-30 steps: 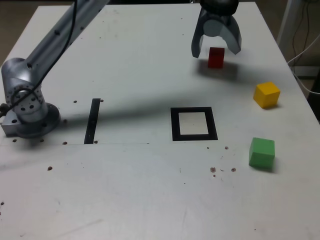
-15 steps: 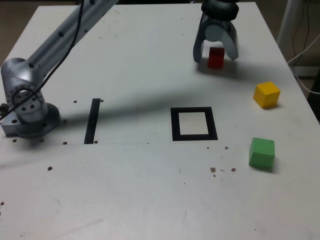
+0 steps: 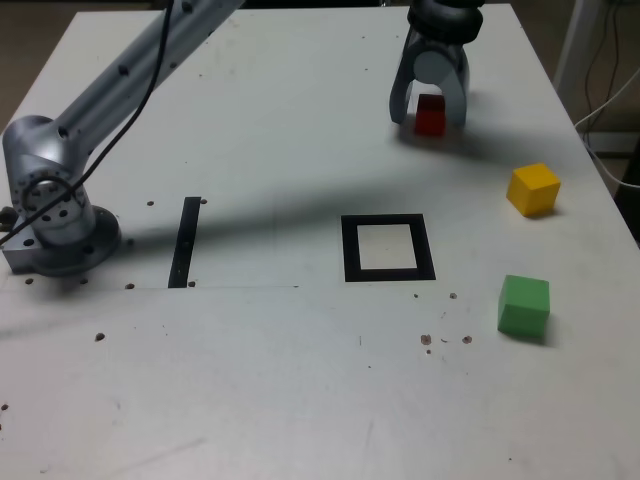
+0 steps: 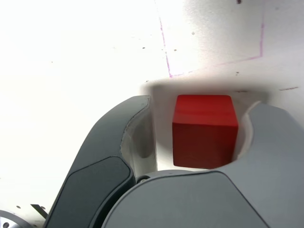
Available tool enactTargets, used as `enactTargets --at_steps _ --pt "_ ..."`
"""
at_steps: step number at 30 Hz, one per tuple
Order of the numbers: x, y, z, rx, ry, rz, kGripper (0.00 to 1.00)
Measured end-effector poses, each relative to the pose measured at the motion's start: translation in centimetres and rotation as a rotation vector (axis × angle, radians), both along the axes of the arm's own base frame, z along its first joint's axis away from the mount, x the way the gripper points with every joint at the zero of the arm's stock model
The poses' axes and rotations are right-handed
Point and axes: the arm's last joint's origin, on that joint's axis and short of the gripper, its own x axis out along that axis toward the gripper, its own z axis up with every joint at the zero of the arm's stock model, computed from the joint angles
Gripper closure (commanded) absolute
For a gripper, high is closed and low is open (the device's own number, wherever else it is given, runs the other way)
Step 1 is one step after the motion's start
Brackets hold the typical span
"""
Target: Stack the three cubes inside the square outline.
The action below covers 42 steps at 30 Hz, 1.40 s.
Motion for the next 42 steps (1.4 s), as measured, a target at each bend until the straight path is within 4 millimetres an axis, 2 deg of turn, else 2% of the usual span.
enactTargets --at_steps 17,22,27,33,42 --pt "-0.1 -0.1 0.1 -0.009 0.007 0.000 0.72" --pt "-0.6 -0.7 0.4 -0.029 0.019 0.005 0.72" --pt "-1.6 -2.9 2.5 -0.029 0.022 0.002 0.72" --pt "-3.3 -7.5 5.2 -0.030 0.030 -0.003 0.72" --pt "-6.1 -12.4 6.4 -0.065 0.068 0.081 0.72"
